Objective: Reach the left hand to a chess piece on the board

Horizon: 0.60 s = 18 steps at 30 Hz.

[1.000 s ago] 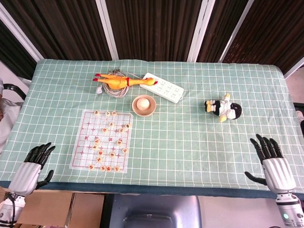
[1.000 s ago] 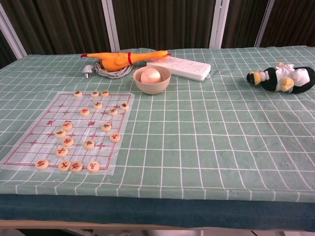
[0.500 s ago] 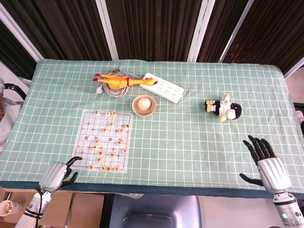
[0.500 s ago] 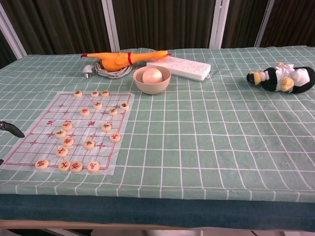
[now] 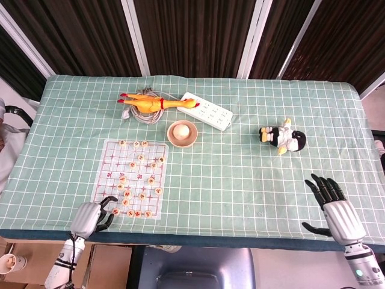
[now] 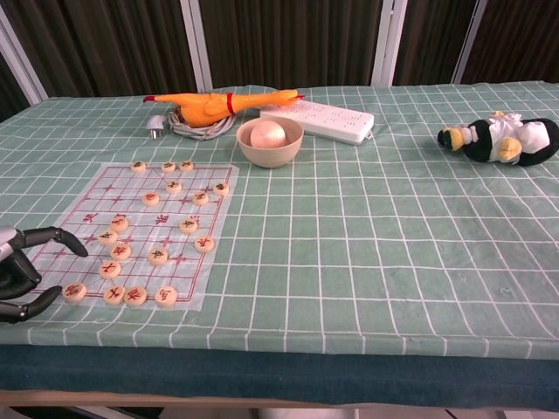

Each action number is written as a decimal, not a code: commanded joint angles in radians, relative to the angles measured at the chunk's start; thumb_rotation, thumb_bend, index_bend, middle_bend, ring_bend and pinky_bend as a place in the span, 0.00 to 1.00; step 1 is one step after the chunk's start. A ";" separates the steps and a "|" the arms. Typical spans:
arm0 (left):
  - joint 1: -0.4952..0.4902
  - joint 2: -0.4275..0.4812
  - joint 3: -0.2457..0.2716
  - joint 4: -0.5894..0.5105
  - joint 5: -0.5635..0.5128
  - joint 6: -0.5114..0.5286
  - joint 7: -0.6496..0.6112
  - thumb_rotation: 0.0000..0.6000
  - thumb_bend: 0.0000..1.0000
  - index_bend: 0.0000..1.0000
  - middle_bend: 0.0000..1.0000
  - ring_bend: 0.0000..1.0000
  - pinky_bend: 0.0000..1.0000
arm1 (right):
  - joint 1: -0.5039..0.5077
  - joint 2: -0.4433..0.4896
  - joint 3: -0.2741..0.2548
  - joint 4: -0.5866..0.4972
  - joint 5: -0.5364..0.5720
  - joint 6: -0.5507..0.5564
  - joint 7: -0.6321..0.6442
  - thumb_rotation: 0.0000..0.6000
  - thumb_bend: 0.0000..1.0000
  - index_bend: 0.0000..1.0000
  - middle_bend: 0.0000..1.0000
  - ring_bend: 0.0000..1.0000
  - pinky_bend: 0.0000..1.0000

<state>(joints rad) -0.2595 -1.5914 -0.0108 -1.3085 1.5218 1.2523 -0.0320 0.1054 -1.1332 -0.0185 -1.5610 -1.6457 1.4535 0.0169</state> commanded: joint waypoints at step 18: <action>-0.002 -0.045 0.015 0.048 -0.018 0.000 0.083 1.00 0.44 0.42 1.00 1.00 1.00 | -0.004 0.005 -0.002 -0.024 0.020 -0.010 -0.059 1.00 0.12 0.00 0.00 0.00 0.00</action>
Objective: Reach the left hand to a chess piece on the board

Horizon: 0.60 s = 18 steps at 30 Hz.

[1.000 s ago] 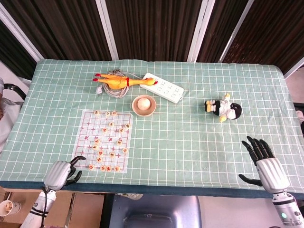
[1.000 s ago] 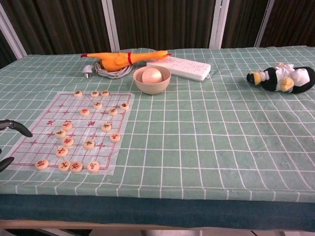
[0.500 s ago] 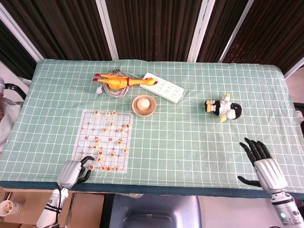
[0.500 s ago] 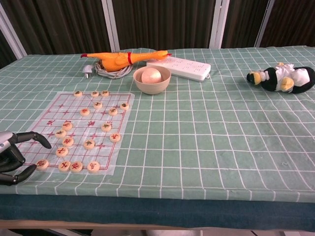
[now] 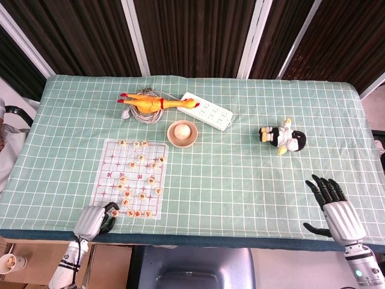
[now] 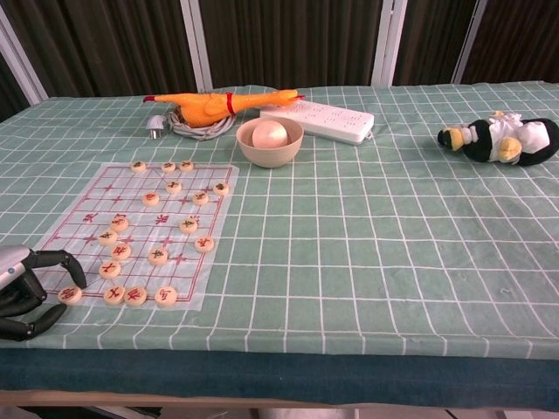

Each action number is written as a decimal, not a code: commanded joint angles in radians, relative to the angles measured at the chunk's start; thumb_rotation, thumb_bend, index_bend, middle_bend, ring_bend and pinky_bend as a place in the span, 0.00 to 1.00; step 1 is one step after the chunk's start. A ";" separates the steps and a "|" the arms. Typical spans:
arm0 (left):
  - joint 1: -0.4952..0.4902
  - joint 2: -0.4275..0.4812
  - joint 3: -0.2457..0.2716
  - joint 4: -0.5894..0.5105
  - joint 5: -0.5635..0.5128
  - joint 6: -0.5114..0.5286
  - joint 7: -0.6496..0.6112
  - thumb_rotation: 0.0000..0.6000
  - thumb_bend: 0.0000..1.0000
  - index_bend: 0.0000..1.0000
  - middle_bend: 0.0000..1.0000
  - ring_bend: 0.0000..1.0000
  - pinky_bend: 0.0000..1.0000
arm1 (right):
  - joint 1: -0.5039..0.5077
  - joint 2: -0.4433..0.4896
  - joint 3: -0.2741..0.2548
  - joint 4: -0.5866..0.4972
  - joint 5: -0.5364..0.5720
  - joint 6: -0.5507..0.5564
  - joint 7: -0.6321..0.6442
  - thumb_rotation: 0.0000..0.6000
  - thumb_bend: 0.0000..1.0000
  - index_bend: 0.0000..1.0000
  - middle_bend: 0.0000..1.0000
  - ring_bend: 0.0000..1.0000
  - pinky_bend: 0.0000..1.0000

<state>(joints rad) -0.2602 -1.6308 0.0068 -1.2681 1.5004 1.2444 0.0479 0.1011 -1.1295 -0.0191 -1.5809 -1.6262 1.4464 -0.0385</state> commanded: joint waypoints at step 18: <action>-0.003 -0.020 -0.001 0.032 0.000 0.019 0.002 1.00 0.43 0.53 1.00 1.00 1.00 | -0.008 0.000 0.000 -0.004 -0.002 0.016 -0.009 1.00 0.12 0.00 0.00 0.00 0.00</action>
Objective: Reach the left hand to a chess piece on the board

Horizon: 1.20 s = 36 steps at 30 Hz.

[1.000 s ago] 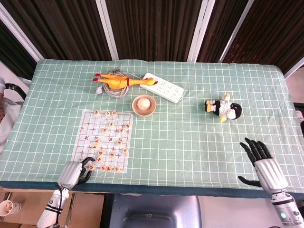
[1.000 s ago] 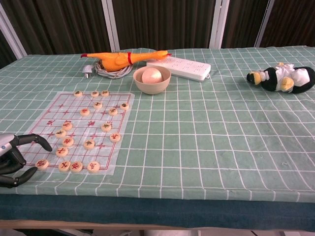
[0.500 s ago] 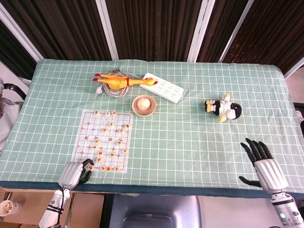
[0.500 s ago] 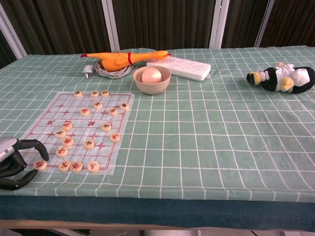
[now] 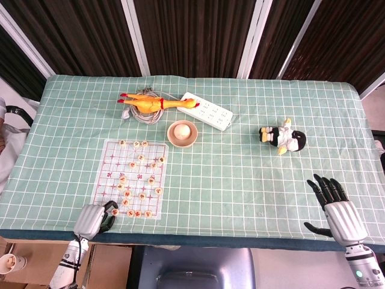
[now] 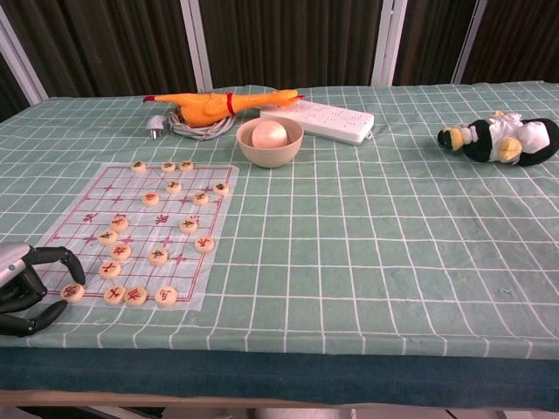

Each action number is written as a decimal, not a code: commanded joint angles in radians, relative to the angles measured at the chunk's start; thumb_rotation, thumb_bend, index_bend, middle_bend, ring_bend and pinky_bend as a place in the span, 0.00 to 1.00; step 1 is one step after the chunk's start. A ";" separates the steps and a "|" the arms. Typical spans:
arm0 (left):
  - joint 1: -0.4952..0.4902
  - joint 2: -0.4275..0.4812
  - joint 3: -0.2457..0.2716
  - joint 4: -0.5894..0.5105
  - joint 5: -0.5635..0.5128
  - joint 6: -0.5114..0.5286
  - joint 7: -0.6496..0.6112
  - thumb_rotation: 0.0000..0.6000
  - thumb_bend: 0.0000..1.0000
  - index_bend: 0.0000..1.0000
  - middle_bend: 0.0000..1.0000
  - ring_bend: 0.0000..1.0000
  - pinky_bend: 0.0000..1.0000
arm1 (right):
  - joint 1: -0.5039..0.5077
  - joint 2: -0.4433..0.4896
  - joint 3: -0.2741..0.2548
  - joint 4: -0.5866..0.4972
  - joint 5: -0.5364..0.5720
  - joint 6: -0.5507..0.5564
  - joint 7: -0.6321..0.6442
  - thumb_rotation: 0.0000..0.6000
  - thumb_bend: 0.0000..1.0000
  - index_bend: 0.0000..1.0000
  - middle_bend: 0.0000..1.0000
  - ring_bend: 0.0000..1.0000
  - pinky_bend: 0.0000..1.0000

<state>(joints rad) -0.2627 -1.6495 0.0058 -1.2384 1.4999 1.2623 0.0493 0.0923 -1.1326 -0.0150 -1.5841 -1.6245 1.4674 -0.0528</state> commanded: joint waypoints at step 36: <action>-0.055 -0.036 -0.052 0.068 -0.042 -0.020 0.007 1.00 0.43 0.49 1.00 1.00 1.00 | -0.001 0.029 -0.006 -0.002 -0.008 0.001 0.068 1.00 0.12 0.00 0.00 0.00 0.00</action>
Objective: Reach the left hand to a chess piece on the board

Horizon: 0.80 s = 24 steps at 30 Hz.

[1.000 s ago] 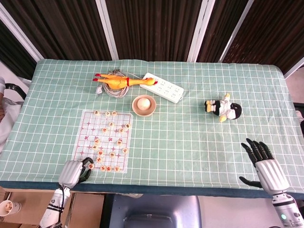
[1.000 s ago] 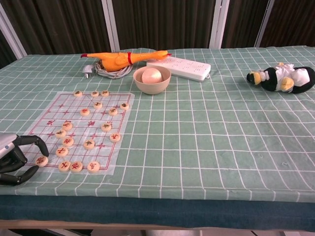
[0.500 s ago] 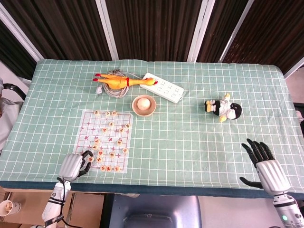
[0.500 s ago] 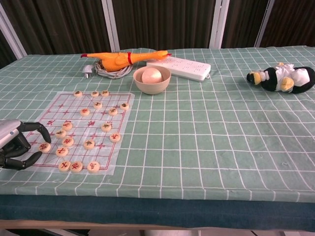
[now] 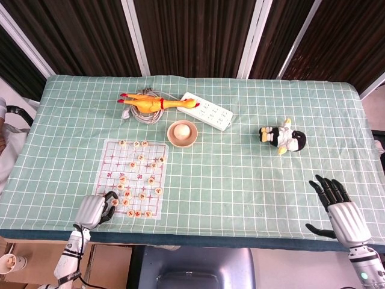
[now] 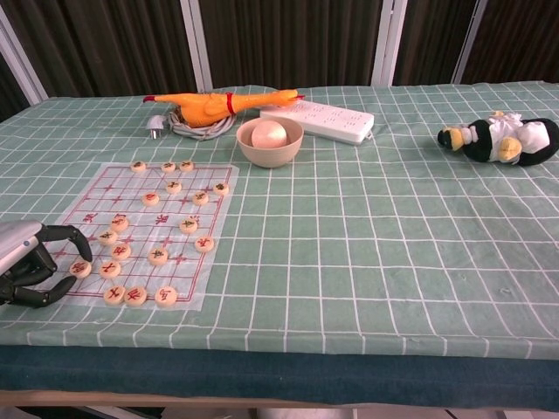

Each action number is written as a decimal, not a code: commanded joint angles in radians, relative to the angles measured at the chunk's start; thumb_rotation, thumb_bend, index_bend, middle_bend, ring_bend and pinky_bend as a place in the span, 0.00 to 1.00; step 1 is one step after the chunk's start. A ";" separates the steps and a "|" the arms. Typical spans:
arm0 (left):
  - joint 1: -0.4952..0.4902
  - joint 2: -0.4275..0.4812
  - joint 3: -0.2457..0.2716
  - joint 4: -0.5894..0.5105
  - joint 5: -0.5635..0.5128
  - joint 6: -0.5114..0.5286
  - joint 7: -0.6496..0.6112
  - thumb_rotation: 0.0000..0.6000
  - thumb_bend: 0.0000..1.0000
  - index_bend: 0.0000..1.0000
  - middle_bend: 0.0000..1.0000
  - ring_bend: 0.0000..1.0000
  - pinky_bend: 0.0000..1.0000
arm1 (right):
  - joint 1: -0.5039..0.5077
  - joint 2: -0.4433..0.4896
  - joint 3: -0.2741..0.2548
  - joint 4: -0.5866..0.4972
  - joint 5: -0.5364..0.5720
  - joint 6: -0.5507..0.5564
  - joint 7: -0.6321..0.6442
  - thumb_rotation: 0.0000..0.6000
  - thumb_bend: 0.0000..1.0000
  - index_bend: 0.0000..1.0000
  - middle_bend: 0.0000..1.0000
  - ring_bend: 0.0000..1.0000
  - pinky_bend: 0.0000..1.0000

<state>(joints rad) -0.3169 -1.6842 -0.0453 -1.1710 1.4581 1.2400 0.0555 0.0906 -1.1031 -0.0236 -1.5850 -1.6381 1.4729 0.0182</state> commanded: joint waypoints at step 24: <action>0.075 0.144 0.006 -0.176 0.119 0.272 -0.031 1.00 0.42 0.32 0.98 0.99 1.00 | -0.008 -0.001 0.001 -0.006 0.001 0.009 -0.003 1.00 0.12 0.00 0.00 0.00 0.00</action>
<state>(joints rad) -0.2829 -1.6107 -0.0390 -1.2777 1.5198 1.3932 0.0530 0.0839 -1.1057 -0.0220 -1.5898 -1.6366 1.4805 0.0156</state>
